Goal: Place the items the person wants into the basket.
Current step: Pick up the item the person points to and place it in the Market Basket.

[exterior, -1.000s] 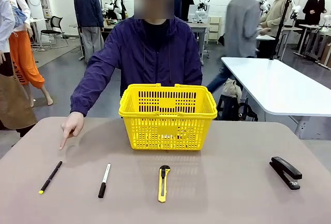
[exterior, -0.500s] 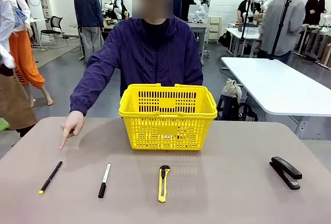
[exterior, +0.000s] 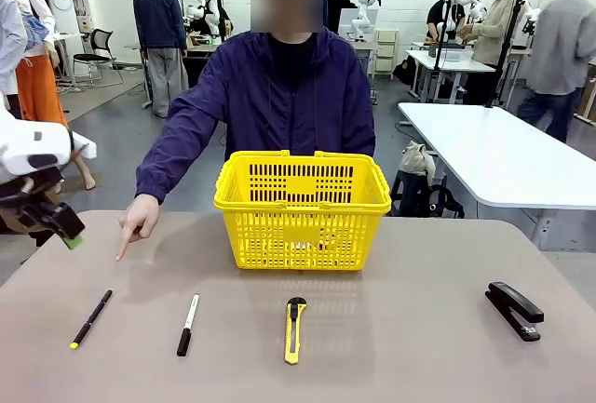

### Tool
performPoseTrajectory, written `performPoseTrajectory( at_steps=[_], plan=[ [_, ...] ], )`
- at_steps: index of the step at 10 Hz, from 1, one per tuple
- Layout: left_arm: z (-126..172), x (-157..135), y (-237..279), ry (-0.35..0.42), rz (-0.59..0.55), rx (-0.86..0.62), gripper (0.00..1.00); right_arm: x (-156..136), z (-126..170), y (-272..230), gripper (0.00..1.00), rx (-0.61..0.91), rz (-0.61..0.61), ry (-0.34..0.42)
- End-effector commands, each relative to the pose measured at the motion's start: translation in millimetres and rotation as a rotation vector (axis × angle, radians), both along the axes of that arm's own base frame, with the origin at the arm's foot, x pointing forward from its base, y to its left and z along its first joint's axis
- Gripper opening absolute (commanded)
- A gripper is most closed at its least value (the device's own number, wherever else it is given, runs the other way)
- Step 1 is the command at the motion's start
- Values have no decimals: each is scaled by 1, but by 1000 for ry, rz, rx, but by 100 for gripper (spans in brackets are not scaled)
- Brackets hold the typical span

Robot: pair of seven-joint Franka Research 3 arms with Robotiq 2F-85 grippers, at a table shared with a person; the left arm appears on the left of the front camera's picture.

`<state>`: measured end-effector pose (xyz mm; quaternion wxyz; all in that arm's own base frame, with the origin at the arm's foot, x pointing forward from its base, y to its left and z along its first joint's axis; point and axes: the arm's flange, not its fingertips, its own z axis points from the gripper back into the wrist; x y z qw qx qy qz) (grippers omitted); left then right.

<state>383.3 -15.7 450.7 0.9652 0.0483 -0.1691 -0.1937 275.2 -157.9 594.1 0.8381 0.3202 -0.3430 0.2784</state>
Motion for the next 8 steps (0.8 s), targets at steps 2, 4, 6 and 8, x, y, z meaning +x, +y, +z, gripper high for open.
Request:
performPoseTrajectory(
  at_steps=[2,4,6,8],
  plan=[
    [-28,1,-4,52,37,-59,100,1,0,0,100,10,1,2],
    [-26,9,-6,52,21,-22,100,1,0,0,100,10,1,2],
    [-26,9,-6,52,21,-22,100,1,0,0,100,10,1,2],
    [-26,9,-6,52,21,-22,100,1,0,0,100,10,1,2]
  ],
)
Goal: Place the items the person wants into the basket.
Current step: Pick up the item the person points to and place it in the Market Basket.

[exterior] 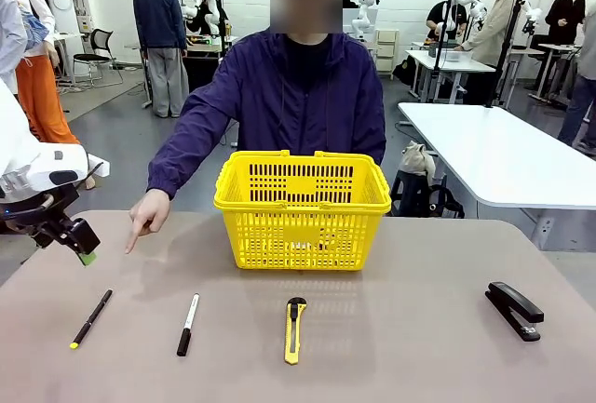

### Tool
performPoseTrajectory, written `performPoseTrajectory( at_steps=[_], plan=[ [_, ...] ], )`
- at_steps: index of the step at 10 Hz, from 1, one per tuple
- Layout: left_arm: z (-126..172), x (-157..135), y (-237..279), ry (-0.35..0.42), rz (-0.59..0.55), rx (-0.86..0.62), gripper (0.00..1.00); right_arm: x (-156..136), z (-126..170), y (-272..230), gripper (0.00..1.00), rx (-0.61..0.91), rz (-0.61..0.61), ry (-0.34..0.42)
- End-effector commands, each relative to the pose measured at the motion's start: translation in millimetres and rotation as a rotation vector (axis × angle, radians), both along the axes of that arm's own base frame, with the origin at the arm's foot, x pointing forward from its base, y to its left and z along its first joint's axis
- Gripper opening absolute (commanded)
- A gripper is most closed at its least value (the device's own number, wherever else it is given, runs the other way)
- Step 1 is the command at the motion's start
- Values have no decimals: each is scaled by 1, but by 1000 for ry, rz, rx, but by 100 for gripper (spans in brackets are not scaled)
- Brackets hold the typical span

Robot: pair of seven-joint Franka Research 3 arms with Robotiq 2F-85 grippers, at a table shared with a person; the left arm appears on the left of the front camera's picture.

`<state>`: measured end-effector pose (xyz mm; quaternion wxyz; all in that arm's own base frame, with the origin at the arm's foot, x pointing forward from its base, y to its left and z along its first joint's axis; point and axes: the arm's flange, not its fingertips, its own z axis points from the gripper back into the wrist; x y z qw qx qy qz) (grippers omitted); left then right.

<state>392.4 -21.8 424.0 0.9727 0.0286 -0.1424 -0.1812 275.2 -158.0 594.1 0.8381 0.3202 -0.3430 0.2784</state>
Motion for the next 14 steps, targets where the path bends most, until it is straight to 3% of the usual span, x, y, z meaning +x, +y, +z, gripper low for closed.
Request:
performPoseTrajectory(
  at_steps=[1,2,6,10,14],
  plan=[
    [0,0,0,-8,-2,10,100,1,0,0,100,10,1,2],
    [0,0,0,0,0,0,100,1,0,0,100,10,1,2],
    [-45,24,-16,142,82,18,100,1,0,0,100,10,1,2],
    [-86,38,-22,227,131,-8,100,1,0,0,100,10,1,2],
    [-107,42,-20,206,153,-44,100,1,0,0,100,10,1,2]
  ],
)
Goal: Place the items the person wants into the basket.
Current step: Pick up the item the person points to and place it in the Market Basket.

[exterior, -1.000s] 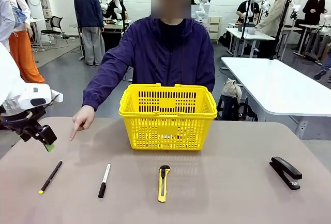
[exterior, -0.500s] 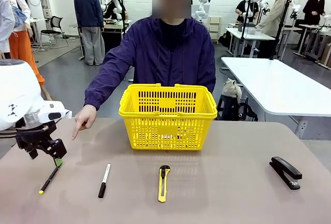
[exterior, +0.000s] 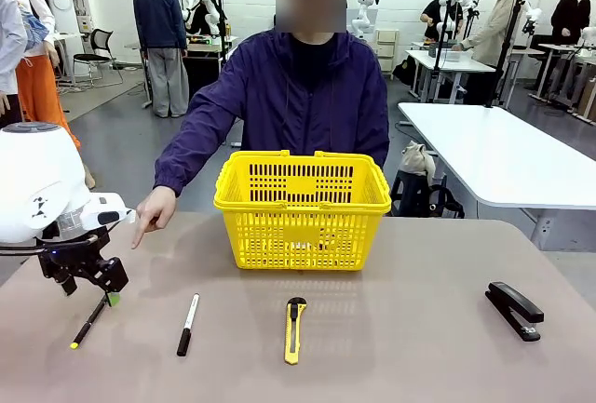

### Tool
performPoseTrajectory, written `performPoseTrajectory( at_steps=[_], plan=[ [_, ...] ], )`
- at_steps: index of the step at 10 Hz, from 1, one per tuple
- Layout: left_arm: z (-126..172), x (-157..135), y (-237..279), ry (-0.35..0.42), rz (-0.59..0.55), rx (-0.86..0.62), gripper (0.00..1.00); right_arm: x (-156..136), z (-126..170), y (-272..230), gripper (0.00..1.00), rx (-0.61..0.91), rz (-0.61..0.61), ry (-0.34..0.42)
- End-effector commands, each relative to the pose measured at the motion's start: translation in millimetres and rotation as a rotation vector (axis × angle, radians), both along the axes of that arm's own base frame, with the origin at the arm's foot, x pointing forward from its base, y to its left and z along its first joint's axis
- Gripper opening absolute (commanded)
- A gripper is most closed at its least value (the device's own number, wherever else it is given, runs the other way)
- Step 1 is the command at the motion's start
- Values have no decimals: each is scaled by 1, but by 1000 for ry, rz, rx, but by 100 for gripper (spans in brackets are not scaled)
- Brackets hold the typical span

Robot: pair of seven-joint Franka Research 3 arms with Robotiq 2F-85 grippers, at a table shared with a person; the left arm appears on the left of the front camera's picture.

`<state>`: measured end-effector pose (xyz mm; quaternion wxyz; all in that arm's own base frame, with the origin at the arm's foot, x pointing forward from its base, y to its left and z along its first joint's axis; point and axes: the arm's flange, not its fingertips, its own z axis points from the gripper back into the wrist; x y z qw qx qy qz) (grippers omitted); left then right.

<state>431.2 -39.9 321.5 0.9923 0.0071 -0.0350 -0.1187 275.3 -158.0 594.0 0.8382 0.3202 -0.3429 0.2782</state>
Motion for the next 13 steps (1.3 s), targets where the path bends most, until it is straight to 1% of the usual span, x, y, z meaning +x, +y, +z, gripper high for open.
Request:
performPoseTrajectory(
  at_steps=[1,5,6,7,8,10,11,13],
  plan=[
    [-7,3,-2,-13,23,-28,100,1,0,0,100,10,1,1],
    [-9,2,-1,-2,10,-17,100,1,0,0,100,10,1,1],
    [-10,2,-1,-15,-6,-21,59,1,0,0,100,10,1,1],
    [-10,2,-1,-11,-7,-16,43,1,0,0,100,10,1,1],
    [-10,1,-1,-8,-9,-14,1,1,0,0,100,10,1,1],
    [-13,1,-2,6,-12,-11,0,1,0,0,100,10,1,1],
    [-14,1,-3,11,-13,-8,17,1,0,0,100,10,1,1],
    [-16,2,-4,18,-13,-2,0,1,0,0,100,10,1,1]
  ],
)
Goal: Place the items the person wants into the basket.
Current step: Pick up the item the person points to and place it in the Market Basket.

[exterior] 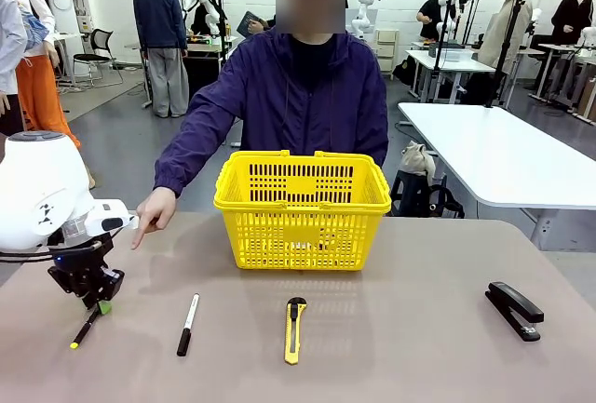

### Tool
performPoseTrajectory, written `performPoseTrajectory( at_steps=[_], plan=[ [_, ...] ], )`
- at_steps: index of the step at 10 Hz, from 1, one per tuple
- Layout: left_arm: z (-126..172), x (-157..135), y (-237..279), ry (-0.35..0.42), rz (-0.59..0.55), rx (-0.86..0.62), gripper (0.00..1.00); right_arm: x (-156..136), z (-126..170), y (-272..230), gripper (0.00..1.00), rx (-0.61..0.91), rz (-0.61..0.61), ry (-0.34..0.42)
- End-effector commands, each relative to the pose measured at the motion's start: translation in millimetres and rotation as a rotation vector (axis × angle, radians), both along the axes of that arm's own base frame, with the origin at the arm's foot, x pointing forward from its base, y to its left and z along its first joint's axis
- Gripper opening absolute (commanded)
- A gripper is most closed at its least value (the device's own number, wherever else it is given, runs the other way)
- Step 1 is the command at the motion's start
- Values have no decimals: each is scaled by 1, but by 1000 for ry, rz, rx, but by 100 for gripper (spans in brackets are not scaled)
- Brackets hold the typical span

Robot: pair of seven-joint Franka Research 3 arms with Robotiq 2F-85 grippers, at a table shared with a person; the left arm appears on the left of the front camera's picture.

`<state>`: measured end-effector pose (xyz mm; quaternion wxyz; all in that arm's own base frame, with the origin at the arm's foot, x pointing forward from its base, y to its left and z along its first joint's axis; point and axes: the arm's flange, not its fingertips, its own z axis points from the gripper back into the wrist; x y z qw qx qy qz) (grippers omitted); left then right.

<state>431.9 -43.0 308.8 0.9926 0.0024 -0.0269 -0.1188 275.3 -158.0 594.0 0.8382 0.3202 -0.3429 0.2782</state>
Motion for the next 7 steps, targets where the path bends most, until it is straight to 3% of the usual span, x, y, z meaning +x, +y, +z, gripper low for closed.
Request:
performPoseTrajectory(
  at_steps=[1,5,6,7],
  plan=[
    [-3,1,0,2,-12,5,0,1,0,0,100,10,1,1],
    [-1,1,0,1,-15,3,0,1,0,0,100,10,1,1],
    [7,-1,0,2,-24,10,0,1,0,0,100,10,1,1],
    [38,-10,-2,28,-40,62,0,1,0,0,100,10,1,1]
  ],
)
